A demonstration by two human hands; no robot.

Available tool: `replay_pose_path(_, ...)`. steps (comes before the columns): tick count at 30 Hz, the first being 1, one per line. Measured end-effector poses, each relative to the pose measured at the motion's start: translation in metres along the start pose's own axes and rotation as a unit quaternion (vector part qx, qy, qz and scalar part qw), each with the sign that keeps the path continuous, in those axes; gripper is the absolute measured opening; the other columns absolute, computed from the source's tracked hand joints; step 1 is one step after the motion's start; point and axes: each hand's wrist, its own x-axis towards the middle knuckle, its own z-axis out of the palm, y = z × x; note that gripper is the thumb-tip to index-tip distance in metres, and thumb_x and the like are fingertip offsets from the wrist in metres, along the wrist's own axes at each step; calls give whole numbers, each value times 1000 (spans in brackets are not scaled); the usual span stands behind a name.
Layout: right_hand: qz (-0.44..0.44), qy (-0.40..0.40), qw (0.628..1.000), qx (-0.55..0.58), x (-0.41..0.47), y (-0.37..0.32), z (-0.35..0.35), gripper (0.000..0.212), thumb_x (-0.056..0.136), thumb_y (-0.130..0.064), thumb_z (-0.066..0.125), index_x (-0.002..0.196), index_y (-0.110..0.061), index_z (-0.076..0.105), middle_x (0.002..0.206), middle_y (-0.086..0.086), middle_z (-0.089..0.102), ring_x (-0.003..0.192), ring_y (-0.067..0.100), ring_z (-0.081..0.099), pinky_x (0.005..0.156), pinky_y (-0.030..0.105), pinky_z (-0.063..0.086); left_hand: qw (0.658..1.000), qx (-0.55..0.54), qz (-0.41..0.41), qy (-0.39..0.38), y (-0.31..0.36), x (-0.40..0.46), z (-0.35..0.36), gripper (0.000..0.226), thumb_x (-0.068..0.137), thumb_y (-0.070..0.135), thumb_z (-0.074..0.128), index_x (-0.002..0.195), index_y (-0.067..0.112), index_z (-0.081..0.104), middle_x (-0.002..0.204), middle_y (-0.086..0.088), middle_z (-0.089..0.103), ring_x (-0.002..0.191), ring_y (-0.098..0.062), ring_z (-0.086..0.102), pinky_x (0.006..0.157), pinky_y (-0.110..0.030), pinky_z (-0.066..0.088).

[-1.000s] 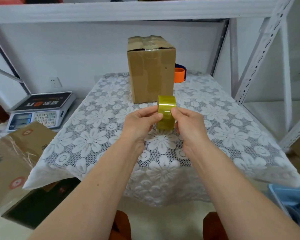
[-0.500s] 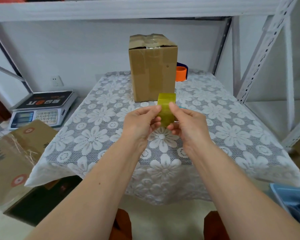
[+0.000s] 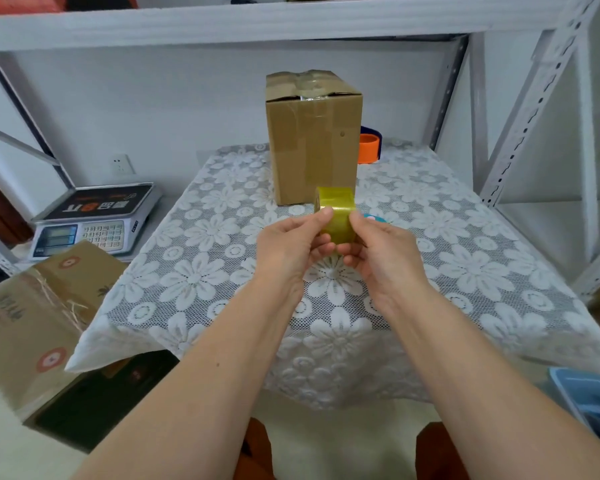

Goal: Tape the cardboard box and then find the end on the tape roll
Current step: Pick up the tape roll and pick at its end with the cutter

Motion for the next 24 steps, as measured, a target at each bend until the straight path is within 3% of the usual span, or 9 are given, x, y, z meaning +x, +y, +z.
replay_pose_path(3,4,30,1000,5,1,-1,-3,18,84,-28,69,80,-11,69,62,6,62,50,12,54,51,23,45,1000,1,-4,-16,-1,1,2,9,79,10,73,76,3,67,54,-3,64,47,-7,62,53,-19,56)
replay_pose_path(8,18,37,999,30,3,-1,-7,17,88,-18,64,96,-4,68,69,8,64,53,13,56,50,23,44,999,-21,-17,-42,-1,-1,3,1,83,-2,66,82,-1,67,66,-9,65,55,-10,66,61,-22,58)
replay_pose_path(14,13,-10,999,45,-1,1,-4,16,92,-5,54,103,-2,66,71,7,64,56,11,57,55,22,47,999,-34,-21,-23,0,-1,2,11,76,9,75,77,4,66,55,-2,62,48,-5,59,50,-16,53)
replay_pose_path(17,6,-3,999,34,-2,1,-3,9,88,-13,64,91,-7,70,68,5,65,55,11,58,54,22,47,998,-42,-25,-28,0,1,1,7,79,3,72,82,0,66,62,-5,63,47,-5,59,49,-16,52)
replay_pose_path(20,10,35,999,14,-1,1,-4,16,79,-26,74,80,-11,70,70,5,66,53,10,55,52,22,46,997,-31,-31,-61,-2,-1,2,10,80,-4,67,90,-3,65,72,-11,64,51,-8,63,57,-18,57)
replay_pose_path(24,10,65,997,42,1,0,-5,15,78,-24,76,77,-11,68,73,8,64,54,12,53,51,22,44,996,-28,-30,-85,-2,-5,5,13,78,-10,66,87,-1,65,77,-13,68,55,-12,66,61,-20,58)
